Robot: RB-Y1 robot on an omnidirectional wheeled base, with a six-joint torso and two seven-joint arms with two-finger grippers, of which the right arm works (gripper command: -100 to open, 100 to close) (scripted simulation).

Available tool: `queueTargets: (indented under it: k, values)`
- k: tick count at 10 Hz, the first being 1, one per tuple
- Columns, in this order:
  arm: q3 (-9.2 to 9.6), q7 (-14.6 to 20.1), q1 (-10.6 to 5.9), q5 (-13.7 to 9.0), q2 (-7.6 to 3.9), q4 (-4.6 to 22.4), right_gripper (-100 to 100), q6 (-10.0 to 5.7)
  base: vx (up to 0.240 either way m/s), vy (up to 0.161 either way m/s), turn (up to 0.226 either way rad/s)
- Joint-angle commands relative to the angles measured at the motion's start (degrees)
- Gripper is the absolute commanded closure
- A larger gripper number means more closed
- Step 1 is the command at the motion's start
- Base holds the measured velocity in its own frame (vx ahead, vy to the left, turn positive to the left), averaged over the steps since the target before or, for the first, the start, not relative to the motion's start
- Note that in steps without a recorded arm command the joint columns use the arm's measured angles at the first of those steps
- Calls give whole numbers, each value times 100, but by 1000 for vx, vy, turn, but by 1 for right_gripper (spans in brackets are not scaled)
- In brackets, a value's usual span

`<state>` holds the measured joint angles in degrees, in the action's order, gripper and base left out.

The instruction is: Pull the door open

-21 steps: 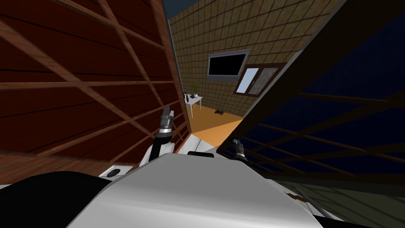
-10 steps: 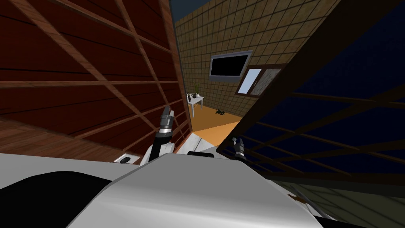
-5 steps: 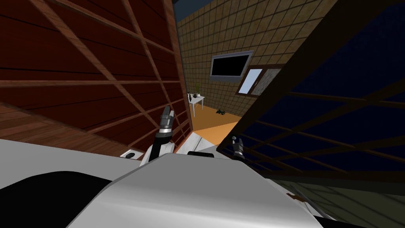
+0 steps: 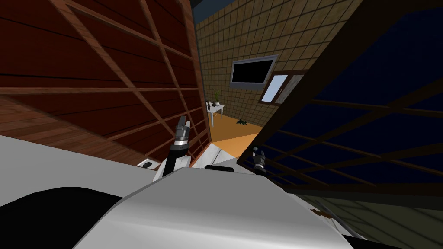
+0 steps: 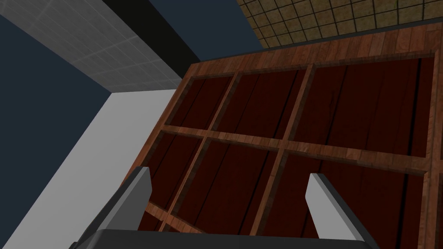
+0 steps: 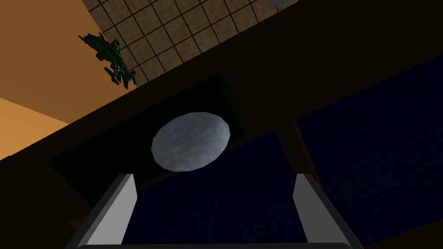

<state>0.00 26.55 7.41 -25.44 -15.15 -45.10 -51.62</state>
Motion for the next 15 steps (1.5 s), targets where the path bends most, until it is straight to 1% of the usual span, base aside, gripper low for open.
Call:
queueTargets:
  k: [1, 2, 3, 4, 5, 6, 7, 8, 9, 10, 11, 13, 14, 15]
  values:
    - [28, 224, -11, -62, 12, -19, -100, 13, -60, -10, 12]
    - [77, 423, -33, -165, 37, -36, -100, 25, -52, -1, 18]
    - [77, 460, -33, -165, 37, -36, -100, 25, -38, -2, 12]
    - [128, 684, -55, -269, 62, -54, -100, 36, -51, -7, 25]
    - [179, 832, -77, -375, 87, -72, -100, 48, -76, -10, 31]
    - [179, 932, -77, -375, 87, -72, -100, 48, -55, -6, 13]
    - [230, 1135, -100, -481, 113, -89, -100, 60, -46, -7, 18]
    - [230, 1168, -100, -481, 113, -89, -100, 60, -39, -2, 12]
    - [281, 1402, -122, -587, 138, -107, -100, 71, -50, -3, 24]
    - [332, 1554, -145, -693, 164, -125, -100, 83, -70, -7, 32]
    - [332, 1641, -145, -693, 164, -125, -100, 83, -57, -6, 12]
    - [431, 2009, -188, -899, 213, -160, -100, 106, -71, -1, 26]
    - [431, 2113, -188, -899, 213, -160, -100, 106, -55, -4, 12]
    - [479, 2316, -209, -998, 237, -177, -100, 117, -52, -8, 22]
